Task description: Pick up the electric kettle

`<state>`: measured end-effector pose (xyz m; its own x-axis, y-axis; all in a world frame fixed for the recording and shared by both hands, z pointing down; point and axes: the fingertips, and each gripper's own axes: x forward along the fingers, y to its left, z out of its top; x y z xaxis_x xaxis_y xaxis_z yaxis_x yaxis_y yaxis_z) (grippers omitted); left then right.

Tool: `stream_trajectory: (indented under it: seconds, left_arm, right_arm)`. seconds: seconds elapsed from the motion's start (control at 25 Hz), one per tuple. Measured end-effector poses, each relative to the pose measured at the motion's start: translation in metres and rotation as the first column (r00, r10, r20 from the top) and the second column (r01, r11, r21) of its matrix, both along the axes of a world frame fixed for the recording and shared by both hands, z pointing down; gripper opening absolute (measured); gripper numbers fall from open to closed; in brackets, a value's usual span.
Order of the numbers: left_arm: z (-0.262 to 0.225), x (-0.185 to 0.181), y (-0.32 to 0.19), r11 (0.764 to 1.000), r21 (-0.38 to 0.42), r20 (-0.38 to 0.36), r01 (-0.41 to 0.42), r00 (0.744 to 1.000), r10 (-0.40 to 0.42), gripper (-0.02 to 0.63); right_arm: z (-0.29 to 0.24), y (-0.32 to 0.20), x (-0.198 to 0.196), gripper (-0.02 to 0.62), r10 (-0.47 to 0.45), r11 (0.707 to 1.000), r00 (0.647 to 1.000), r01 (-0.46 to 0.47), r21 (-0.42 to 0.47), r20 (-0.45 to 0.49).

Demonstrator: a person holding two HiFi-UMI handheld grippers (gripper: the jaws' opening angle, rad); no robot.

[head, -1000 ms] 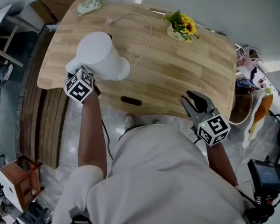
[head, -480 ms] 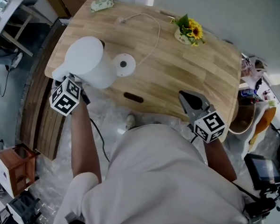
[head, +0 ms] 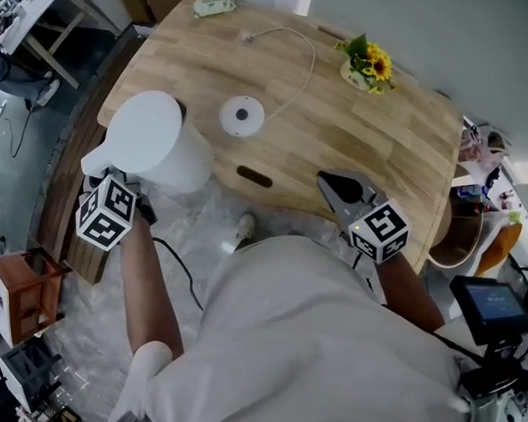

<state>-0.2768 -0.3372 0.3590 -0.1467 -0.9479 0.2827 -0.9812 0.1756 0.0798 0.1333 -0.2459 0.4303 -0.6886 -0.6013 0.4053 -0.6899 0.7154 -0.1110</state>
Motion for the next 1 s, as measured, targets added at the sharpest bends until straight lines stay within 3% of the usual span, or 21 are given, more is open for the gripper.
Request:
stream_trajectory:
  seconds: [0.48,1.0]
  left_arm:
    - [-0.018,-0.006,0.082,0.998,-0.003,0.003,0.062,0.998,-0.062,0.063]
    - [-0.017,-0.006,0.117,0.996,-0.012,0.009,0.087,0.996,-0.087,0.063]
  right_arm:
    - [0.003,0.021,-0.025,0.002,-0.15,0.989,0.989,0.15,-0.005,0.019]
    - [0.007,0.033,-0.036,0.002,-0.209,0.978,0.978,0.209,0.003,0.022]
